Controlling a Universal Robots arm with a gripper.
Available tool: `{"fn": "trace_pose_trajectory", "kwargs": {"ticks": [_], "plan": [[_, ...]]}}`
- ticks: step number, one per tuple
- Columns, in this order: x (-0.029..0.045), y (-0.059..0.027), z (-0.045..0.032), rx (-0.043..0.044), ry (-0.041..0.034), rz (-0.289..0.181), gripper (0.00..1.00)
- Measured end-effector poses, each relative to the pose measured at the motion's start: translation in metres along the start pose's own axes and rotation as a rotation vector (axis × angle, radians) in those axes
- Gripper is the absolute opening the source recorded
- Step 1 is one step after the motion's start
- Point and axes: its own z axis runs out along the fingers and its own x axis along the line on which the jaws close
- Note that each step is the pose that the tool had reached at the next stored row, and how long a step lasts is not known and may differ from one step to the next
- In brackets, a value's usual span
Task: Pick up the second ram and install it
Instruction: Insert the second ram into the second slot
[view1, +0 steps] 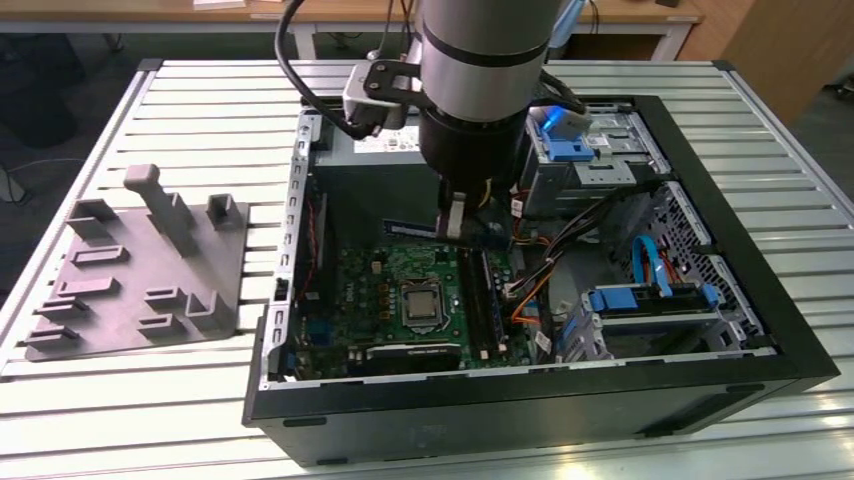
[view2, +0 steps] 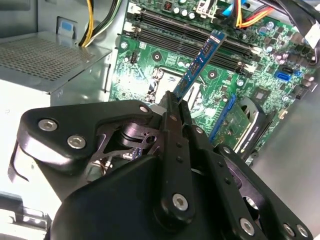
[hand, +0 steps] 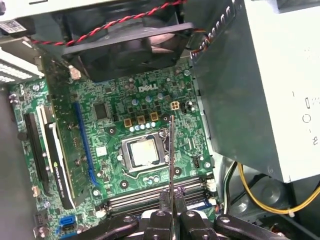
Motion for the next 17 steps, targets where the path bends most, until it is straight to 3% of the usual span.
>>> {"fn": "trace_pose_trajectory", "kwargs": {"ticks": [17], "plan": [[0.0013, -0.0004, 0.0011, 0.0056, 0.0019, 0.066, 0.14]]}}
